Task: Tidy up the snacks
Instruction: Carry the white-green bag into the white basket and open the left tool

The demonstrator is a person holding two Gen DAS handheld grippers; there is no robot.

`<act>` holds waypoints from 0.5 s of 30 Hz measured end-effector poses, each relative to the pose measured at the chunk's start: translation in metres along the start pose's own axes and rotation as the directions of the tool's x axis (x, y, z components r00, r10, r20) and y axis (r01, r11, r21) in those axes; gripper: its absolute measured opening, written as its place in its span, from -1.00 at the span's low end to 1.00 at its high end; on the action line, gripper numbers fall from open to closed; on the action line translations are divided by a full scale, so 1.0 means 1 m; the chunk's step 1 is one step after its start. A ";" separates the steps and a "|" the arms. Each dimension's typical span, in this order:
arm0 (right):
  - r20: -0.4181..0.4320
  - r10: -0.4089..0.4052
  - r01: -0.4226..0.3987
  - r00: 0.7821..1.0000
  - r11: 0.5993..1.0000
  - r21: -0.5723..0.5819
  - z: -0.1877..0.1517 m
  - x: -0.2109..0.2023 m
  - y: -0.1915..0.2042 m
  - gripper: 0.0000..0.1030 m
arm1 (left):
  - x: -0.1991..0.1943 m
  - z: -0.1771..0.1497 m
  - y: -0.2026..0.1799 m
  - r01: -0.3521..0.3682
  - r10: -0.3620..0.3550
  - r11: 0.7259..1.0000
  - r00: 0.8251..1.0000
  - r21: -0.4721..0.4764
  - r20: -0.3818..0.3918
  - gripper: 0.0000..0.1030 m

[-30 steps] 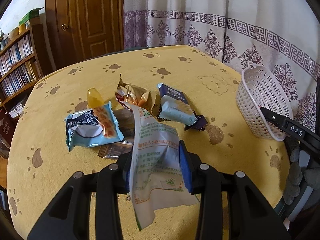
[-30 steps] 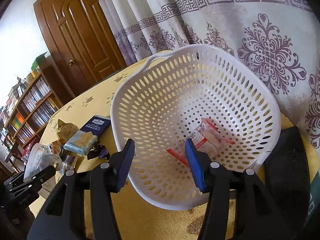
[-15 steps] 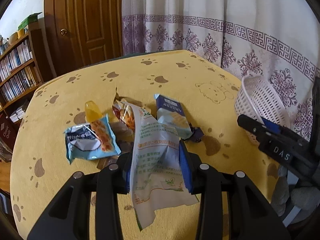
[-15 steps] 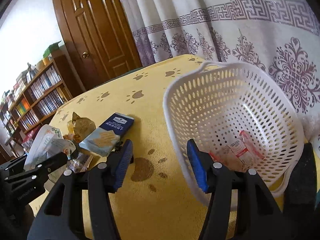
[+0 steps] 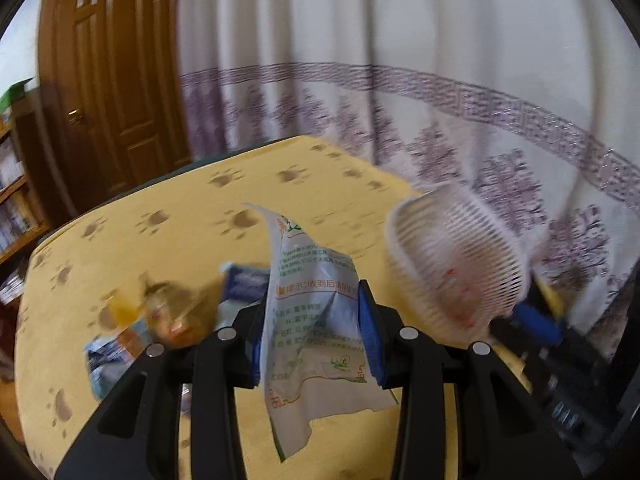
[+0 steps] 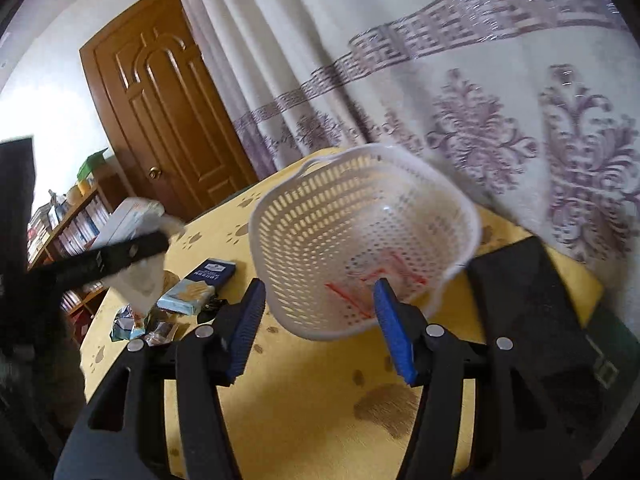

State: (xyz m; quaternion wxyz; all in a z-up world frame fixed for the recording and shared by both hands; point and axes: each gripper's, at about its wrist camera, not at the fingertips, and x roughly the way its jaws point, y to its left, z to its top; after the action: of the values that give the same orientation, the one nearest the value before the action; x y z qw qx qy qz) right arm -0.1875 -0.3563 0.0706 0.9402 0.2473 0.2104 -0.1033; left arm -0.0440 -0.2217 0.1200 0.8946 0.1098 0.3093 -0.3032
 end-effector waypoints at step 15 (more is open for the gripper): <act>-0.032 -0.022 0.021 0.999 0.999 -0.031 -0.011 0.007 0.004 0.13 | 0.043 0.049 -0.057 0.254 -0.256 0.964 0.967 0.078 0.014 -0.11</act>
State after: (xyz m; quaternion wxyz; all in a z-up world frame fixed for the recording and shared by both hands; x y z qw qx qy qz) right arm -0.1834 -0.3483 0.0605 0.9391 0.2322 0.2298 -0.1062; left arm -0.0281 -0.3058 0.1316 0.8470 0.0992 0.2986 -0.4285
